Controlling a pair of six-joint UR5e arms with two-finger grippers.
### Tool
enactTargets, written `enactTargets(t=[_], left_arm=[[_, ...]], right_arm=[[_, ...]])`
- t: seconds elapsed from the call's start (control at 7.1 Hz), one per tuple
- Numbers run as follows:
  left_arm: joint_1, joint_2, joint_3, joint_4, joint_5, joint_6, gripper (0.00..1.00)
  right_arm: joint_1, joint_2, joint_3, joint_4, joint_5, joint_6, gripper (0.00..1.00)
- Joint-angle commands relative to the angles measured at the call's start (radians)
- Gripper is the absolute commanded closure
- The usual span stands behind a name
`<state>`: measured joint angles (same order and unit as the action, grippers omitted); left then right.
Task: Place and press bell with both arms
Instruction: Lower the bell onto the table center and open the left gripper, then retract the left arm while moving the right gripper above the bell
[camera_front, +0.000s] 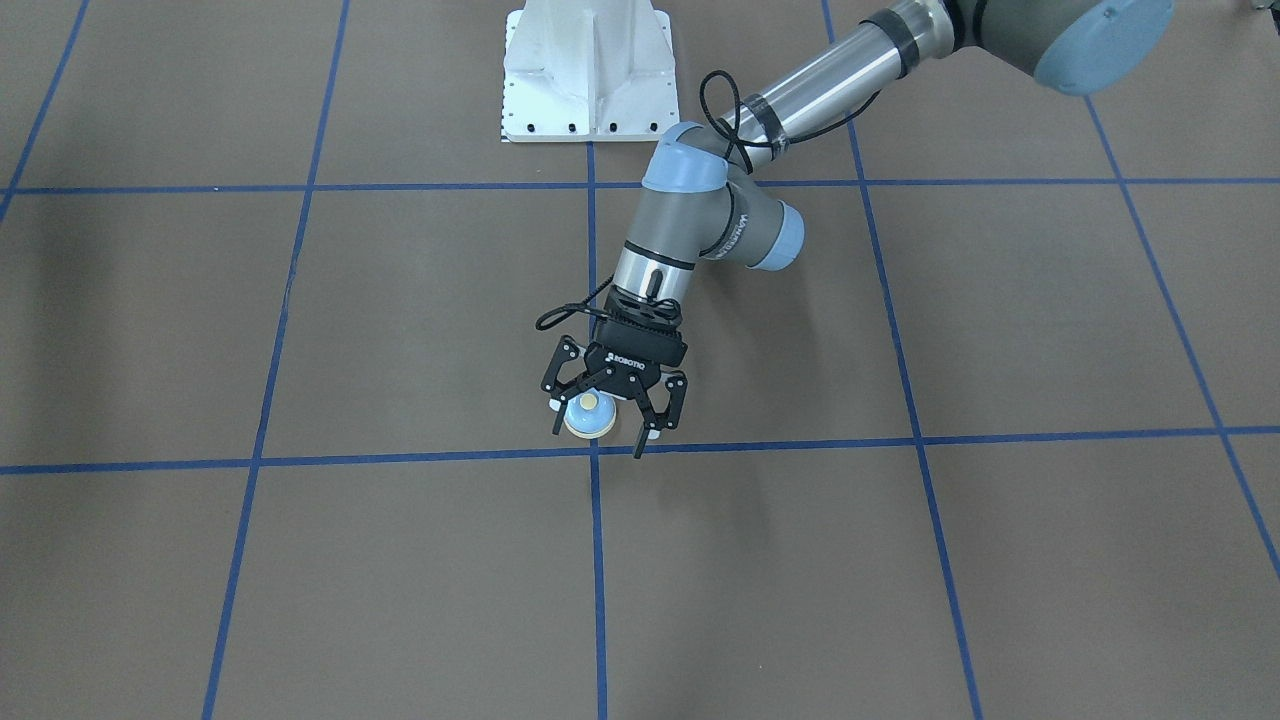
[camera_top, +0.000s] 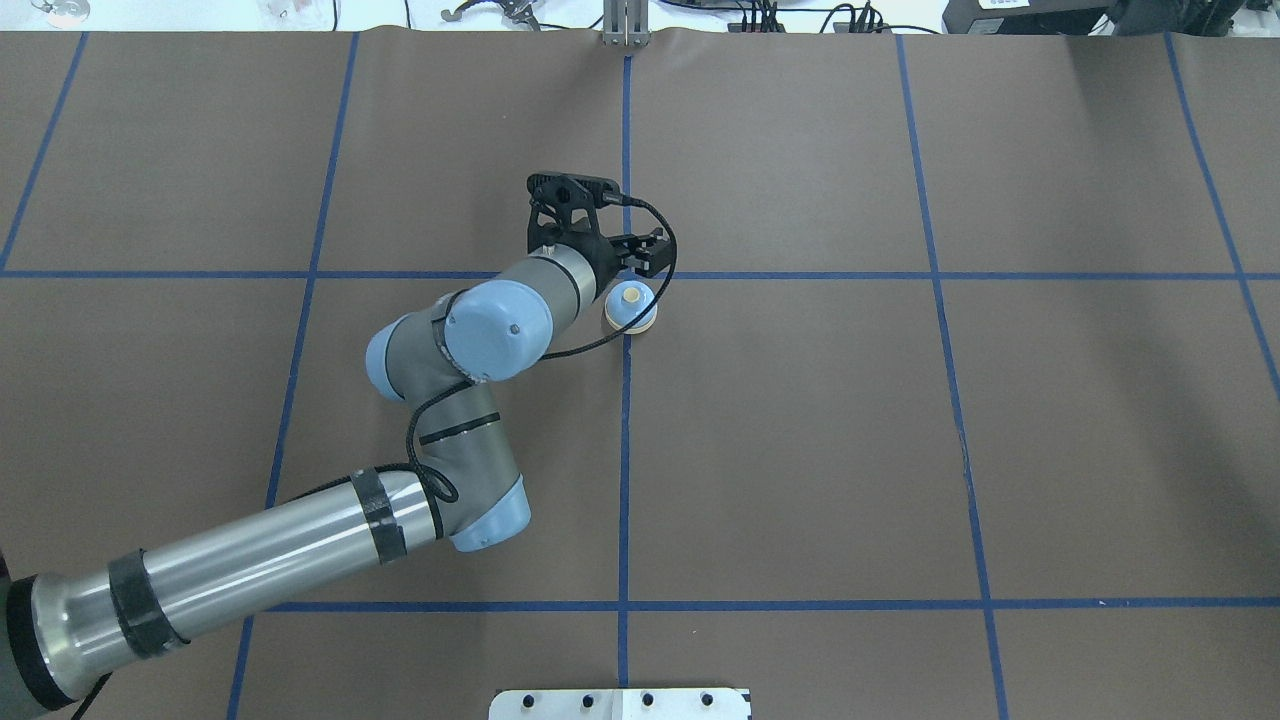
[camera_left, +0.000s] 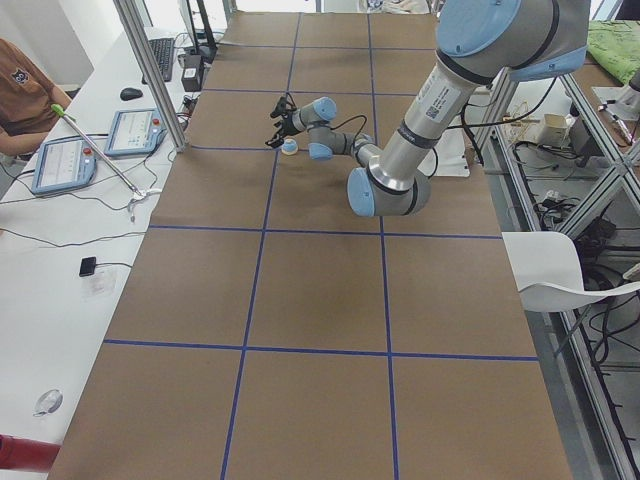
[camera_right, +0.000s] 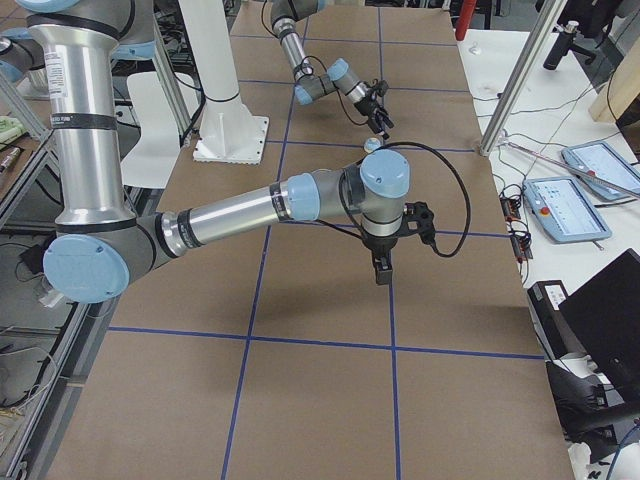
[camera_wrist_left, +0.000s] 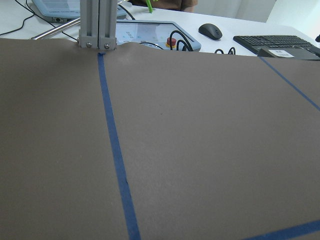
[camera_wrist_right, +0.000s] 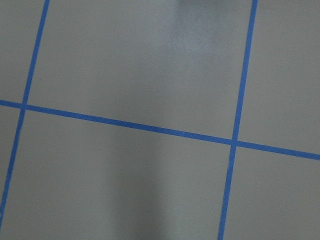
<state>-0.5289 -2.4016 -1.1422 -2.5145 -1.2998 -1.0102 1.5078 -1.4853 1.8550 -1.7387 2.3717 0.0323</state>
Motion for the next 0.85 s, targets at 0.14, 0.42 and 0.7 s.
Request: enactTargets(t=[0.14,0.42,0.7], left_arm=[[-0.260,0.068,-0.053,0.208,-0.386,0.093,0.00],[-0.376,0.222,-0.158,0.272,-0.525,0.265,0.00],[-0.425,0.413,-0.290,0.273,-0.576,0.308,0.00]], right_arm=[[-0.261,0.220,-0.010,-0.013,-0.105,0.354,0.00],[-0.429,0.458,-0.141,-0.025,-0.158,0.643,0.11],[-0.553,0.682,-0.305,-0.013,-0.161,0.866,0.60]])
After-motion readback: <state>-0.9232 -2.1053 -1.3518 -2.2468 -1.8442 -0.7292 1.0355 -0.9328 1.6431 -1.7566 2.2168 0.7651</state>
